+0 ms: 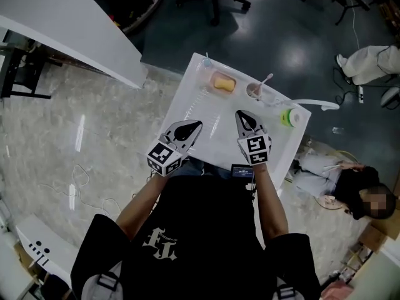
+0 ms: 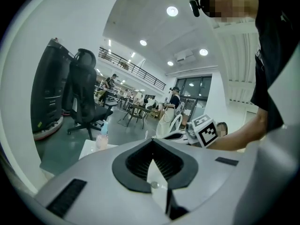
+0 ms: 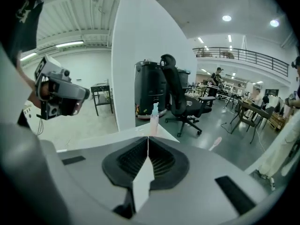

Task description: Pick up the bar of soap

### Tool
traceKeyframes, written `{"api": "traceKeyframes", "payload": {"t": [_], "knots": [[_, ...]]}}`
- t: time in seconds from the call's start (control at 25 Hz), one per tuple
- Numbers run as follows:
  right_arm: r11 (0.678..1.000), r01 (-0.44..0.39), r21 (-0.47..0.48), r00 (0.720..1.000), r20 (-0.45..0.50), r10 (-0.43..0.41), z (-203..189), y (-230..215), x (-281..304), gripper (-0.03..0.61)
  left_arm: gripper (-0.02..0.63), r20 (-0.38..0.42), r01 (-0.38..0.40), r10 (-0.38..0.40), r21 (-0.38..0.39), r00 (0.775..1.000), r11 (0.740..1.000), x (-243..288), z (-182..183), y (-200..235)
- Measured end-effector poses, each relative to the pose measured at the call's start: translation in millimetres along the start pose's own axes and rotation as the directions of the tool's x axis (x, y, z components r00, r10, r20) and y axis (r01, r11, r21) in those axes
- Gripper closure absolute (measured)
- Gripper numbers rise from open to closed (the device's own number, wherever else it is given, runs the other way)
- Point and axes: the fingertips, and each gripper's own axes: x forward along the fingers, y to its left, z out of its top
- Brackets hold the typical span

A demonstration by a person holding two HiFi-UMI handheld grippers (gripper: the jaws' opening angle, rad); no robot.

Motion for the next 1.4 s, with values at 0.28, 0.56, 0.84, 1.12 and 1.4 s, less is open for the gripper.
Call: {"api": "traceKeyframes", "payload": {"t": [0.28, 0.56, 0.84, 1.12, 1.4], "knots": [[0.981, -0.093, -0.169, 0.972, -0.229, 0.053, -17.5, -15.6, 88.5, 0.568, 0.604, 0.006, -0.053, 0.054, -0.026, 0.999, 0.998, -3.4, -0.6, 8.2], [0.904, -0.255, -0.342, 0.891, -0.447, 0.082, -53.9, -15.8, 174.9, 0.445, 0.604, 0.004, -0.108, 0.109, -0.063, 0.994, 0.992, -13.4, -12.2, 21.6], [0.865, -0.315, -0.391, 0.815, -0.578, 0.036, -73.6, -34.3, 222.2, 0.425, 0.604, 0.004, -0.144, 0.145, -0.093, 0.989, 0.985, -17.3, -14.4, 33.5], [0.86, -0.366, -0.357, 0.77, -0.635, 0.064, -83.9, -36.2, 243.8, 0.398, 0.604, -0.018, -0.143, 0.142, -0.098, 0.99, 0.985, -13.4, -14.0, 46.3], [0.903, -0.375, -0.209, 0.743, -0.651, 0.158, -85.6, -38.5, 256.8, 0.389, 0.604, -0.038, -0.132, 0.129, -0.089, 0.991, 0.987, -3.6, -10.3, 49.7]]}}
